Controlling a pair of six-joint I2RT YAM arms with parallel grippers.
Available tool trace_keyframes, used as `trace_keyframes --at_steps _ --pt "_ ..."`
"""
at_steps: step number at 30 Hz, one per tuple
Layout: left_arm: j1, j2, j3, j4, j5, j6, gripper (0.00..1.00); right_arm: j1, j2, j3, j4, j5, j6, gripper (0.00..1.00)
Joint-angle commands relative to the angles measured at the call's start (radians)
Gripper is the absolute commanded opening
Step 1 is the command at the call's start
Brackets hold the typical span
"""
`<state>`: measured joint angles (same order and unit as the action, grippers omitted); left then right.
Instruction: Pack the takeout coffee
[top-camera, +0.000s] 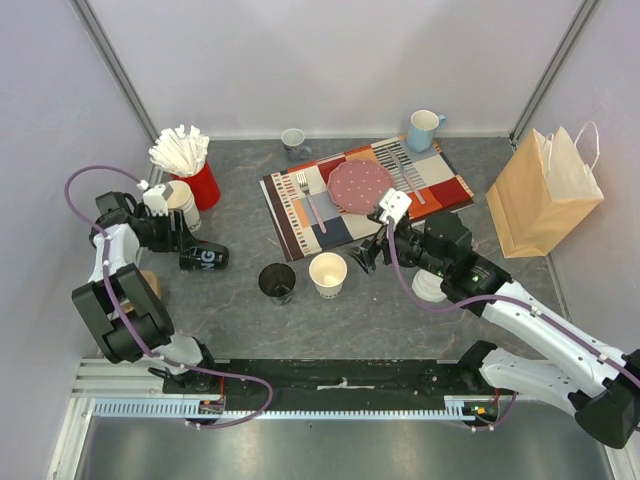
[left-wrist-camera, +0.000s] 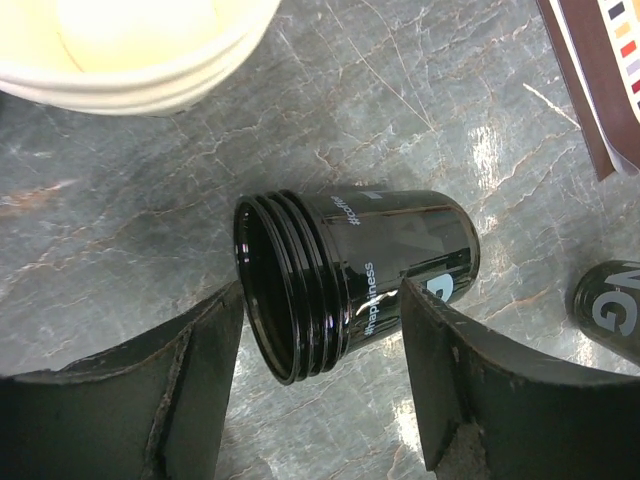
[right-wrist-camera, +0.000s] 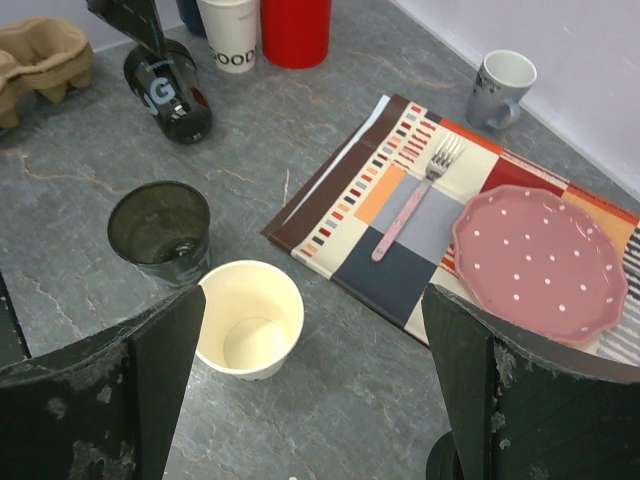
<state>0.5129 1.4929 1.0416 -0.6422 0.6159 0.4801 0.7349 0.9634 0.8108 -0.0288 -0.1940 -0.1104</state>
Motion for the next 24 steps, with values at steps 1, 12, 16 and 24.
trace_keyframes --at_steps 1,12,16,24 --pt "0.003 0.007 -0.044 0.087 0.074 0.009 0.69 -0.005 -0.014 0.080 -0.011 -0.053 -0.006 0.98" --pt "0.003 0.119 -0.058 0.110 0.240 0.038 0.52 -0.003 0.025 0.241 -0.100 -0.056 0.086 0.98" --pt "0.003 0.095 -0.052 0.050 0.280 0.095 0.25 -0.003 0.003 0.248 -0.102 -0.021 0.107 0.98" --pt "-0.023 -0.074 -0.032 -0.116 0.242 0.199 0.02 -0.003 -0.032 0.220 -0.145 -0.001 0.083 0.98"
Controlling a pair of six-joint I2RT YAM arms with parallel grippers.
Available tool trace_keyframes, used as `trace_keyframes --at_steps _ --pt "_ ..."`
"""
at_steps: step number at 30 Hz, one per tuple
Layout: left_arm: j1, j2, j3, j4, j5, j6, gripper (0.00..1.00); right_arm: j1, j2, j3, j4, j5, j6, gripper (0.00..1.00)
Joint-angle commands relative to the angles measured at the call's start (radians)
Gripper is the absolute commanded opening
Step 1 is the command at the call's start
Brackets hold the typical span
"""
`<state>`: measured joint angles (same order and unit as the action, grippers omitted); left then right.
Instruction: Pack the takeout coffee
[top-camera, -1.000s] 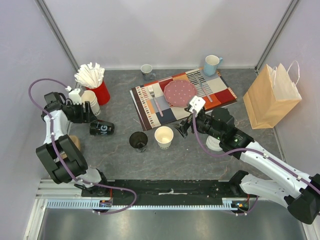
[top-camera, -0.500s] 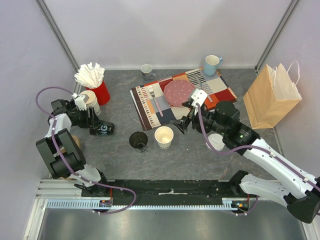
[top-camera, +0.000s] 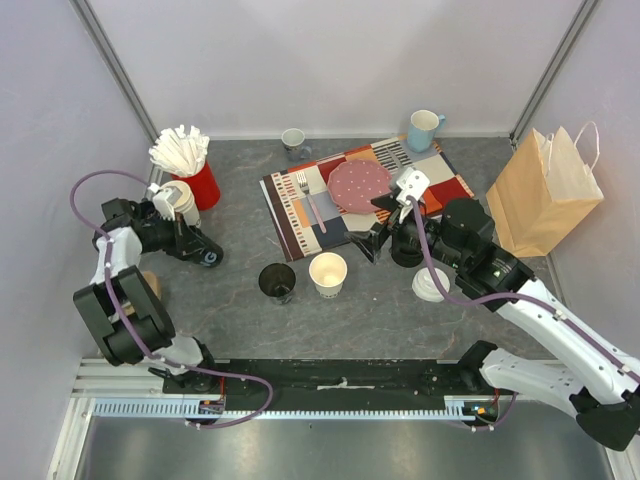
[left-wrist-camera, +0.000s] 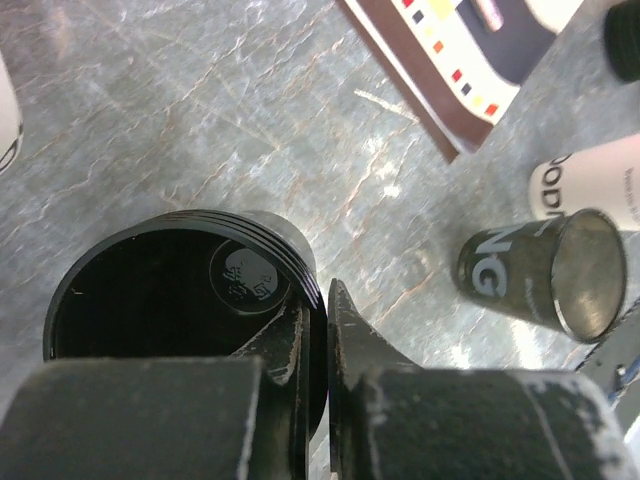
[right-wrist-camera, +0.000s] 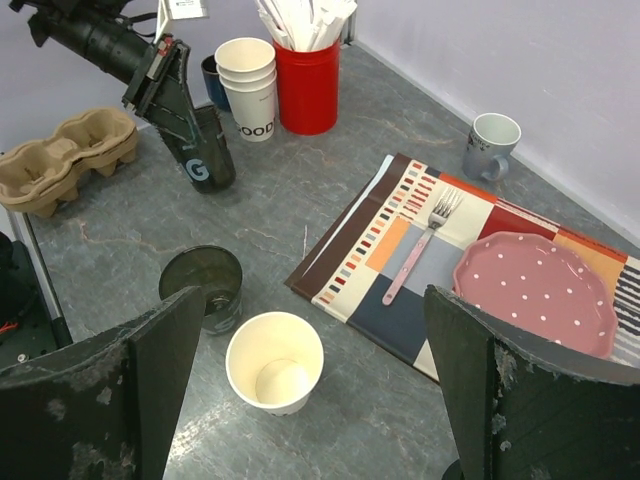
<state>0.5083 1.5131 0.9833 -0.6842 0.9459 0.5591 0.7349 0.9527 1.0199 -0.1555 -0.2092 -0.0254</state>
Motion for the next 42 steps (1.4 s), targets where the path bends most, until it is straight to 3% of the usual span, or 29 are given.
trace_keyframes --at_steps 1,9,15,26,31,42 --pt "-0.030 -0.134 0.025 -0.077 -0.125 0.127 0.02 -0.003 -0.026 0.008 -0.021 0.013 -0.013 0.98" --pt "-0.206 -0.261 0.000 -0.048 -0.680 0.114 0.02 -0.003 -0.081 -0.038 -0.021 0.007 -0.050 0.98" --pt "-0.240 -0.157 0.038 -0.066 -0.872 0.107 0.02 -0.003 -0.088 -0.064 -0.044 0.068 -0.041 0.98" --pt "-0.240 -0.093 0.049 -0.035 -0.837 0.117 0.03 -0.005 -0.069 -0.063 -0.045 0.053 -0.030 0.98" --pt "-0.240 -0.099 0.049 -0.028 -0.828 0.122 0.14 -0.003 -0.057 -0.053 -0.045 0.048 -0.028 0.98" --pt "-0.240 -0.130 0.048 -0.011 -0.728 0.111 0.13 -0.003 -0.040 -0.060 -0.044 0.059 -0.025 0.98"
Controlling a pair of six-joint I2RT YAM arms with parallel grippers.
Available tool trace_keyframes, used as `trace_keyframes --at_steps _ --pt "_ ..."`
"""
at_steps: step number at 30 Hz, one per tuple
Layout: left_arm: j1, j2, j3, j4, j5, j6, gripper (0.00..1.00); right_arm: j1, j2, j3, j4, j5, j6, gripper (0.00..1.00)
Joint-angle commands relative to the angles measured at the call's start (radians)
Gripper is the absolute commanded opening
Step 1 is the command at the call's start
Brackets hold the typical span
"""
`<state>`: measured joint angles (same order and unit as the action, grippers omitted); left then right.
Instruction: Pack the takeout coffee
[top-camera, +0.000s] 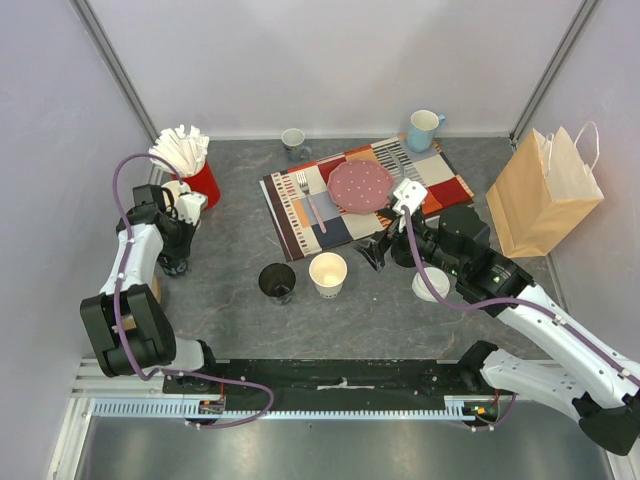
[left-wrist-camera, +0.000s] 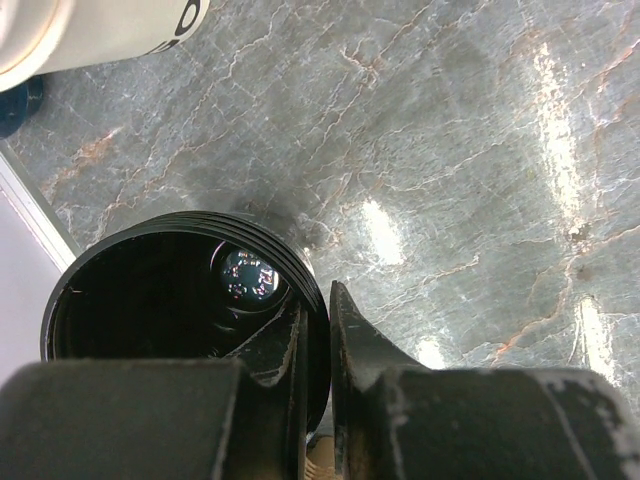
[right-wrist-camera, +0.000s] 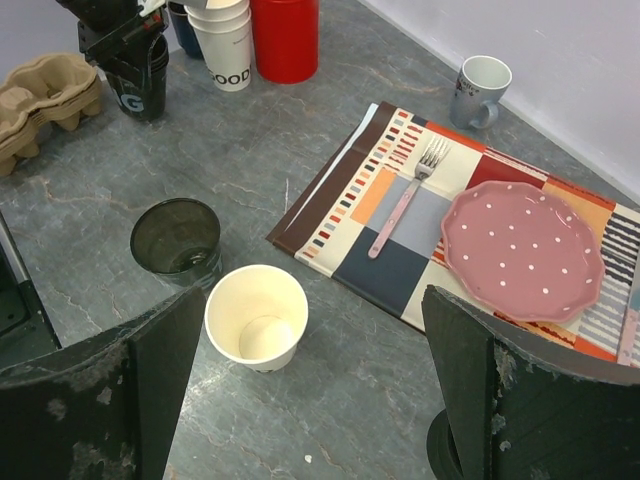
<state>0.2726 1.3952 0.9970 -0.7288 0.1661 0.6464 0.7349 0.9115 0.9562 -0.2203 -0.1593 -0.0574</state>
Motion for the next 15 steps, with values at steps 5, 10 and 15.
trace_keyframes --at_steps 5,10,15 --pt "-0.004 -0.012 0.026 0.032 0.053 0.022 0.20 -0.003 0.013 0.004 0.009 0.055 0.016 0.98" --pt "-0.004 -0.035 0.015 0.035 0.041 0.033 0.44 -0.003 0.049 0.015 -0.008 0.125 0.044 0.98" --pt "-0.004 -0.065 0.009 0.039 0.019 0.036 0.53 -0.003 0.093 0.039 -0.034 0.202 0.054 0.98"
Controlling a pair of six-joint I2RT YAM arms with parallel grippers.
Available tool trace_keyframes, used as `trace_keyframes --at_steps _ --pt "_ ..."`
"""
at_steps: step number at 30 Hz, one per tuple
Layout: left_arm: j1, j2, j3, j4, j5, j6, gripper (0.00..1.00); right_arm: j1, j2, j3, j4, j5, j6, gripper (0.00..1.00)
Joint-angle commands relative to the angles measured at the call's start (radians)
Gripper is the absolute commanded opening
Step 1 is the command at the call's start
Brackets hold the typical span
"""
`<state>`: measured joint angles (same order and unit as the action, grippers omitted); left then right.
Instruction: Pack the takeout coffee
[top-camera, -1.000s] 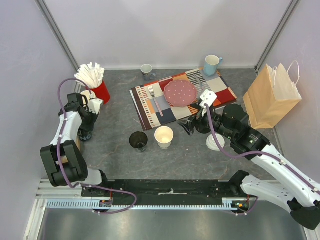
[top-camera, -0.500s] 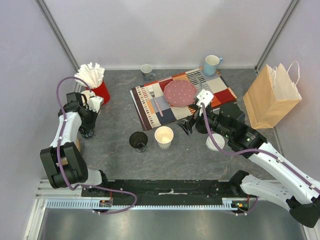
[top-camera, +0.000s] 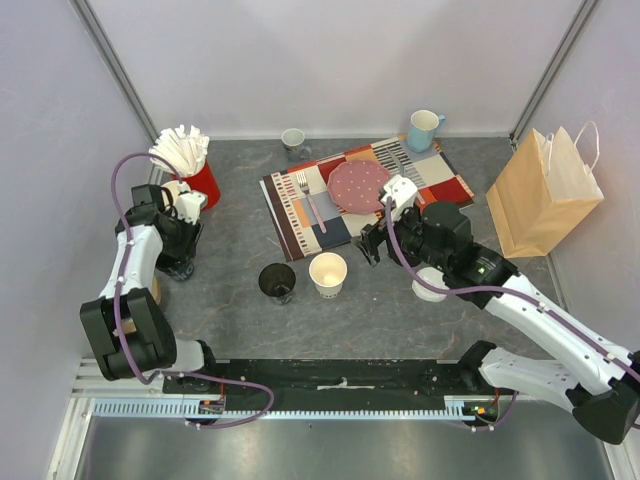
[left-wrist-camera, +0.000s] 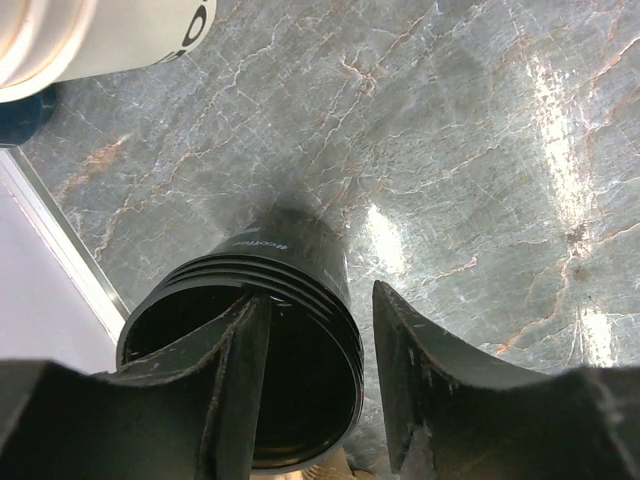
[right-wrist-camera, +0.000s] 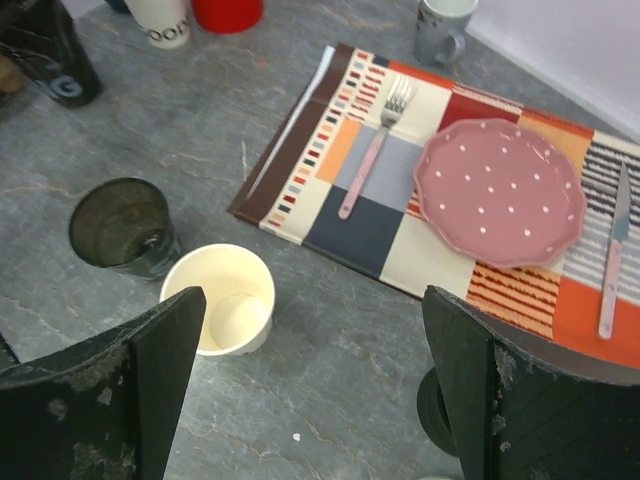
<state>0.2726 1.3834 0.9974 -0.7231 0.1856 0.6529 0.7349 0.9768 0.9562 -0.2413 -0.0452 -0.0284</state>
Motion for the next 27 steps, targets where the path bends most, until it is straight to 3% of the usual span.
trace_keyframes --at_steps 1,5,9,15,18,21,27 --pt "-0.004 -0.063 0.015 0.033 0.002 0.028 0.54 -0.005 0.040 0.052 -0.029 0.109 0.056 0.98" --pt "-0.003 -0.095 0.041 0.019 0.020 0.024 0.61 -0.040 0.106 0.111 -0.099 0.250 0.148 0.98" --pt "-0.004 -0.107 0.085 -0.009 0.031 0.007 0.61 -0.100 0.187 0.138 -0.153 0.451 0.228 0.98" --pt "-0.021 -0.156 0.142 -0.061 0.081 -0.012 0.62 -0.227 0.218 0.095 -0.164 0.472 0.300 0.98" --pt "-0.047 -0.176 0.174 -0.087 0.104 -0.041 0.62 -0.244 0.252 0.087 -0.164 0.459 0.288 0.82" --pt "-0.084 -0.193 0.190 -0.099 0.138 -0.073 0.62 -0.238 0.316 0.102 -0.165 0.265 0.231 0.59" --pt "-0.165 -0.199 0.193 -0.127 0.167 -0.130 0.62 -0.192 0.491 0.161 -0.263 0.419 0.225 0.58"
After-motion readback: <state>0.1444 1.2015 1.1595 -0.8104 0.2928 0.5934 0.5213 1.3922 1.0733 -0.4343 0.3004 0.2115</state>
